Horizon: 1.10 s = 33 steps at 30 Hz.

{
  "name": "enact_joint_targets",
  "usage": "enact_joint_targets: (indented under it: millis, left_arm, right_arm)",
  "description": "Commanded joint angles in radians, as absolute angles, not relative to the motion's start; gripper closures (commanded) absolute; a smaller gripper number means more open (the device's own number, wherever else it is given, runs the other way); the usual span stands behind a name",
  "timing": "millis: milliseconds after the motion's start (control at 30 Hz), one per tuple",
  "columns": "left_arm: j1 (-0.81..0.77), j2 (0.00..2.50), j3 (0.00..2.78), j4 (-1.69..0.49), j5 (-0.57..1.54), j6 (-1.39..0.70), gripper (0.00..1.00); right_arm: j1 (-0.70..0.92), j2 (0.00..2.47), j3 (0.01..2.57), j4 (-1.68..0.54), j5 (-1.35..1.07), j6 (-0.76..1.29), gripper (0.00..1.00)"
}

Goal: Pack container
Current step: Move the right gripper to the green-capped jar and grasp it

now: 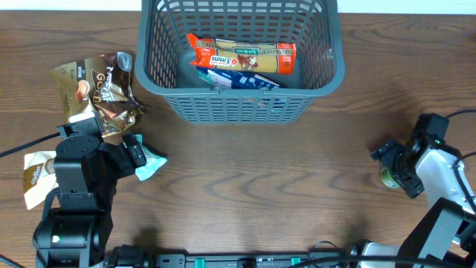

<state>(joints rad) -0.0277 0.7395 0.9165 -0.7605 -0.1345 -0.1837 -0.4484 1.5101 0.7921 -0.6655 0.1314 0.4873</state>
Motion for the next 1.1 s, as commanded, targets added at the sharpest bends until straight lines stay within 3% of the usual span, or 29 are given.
enact_joint_targets:
  millis: [0, 200, 367, 433, 500, 1067]
  left_arm:
    - [-0.023, 0.737, 0.937, -0.772, -0.138, -0.189, 0.02]
    - [-0.023, 0.737, 0.937, -0.781, -0.138, -0.189, 0.01]
    - [-0.023, 0.737, 0.937, -0.781, -0.139, -0.189, 0.01]
    - [-0.023, 0.737, 0.937, -0.781, -0.139, -0.189, 0.01]
    - [-0.023, 0.737, 0.937, -0.781, -0.139, -0.189, 0.01]
    - [-0.023, 0.737, 0.937, -0.781, -0.139, -0.189, 0.01]
  right_arm:
    - [-0.451, 1.506, 0.779, -0.645, 0.150, 0.501, 0.09]
    - [-0.451, 1.506, 0.778, -0.631, 0.150, 0.501, 0.44]
    - [-0.451, 1.505, 0.779, -0.620, 0.150, 0.501, 0.64]
    - [-0.451, 1.505, 0.779, -0.615, 0.150, 0.501, 0.76]
    - [-0.451, 1.505, 0.780, -0.598, 0.150, 0.501, 0.97]
    - [-0.411, 1.502, 1.122, -0.679, 0.144, 0.414, 0.99]
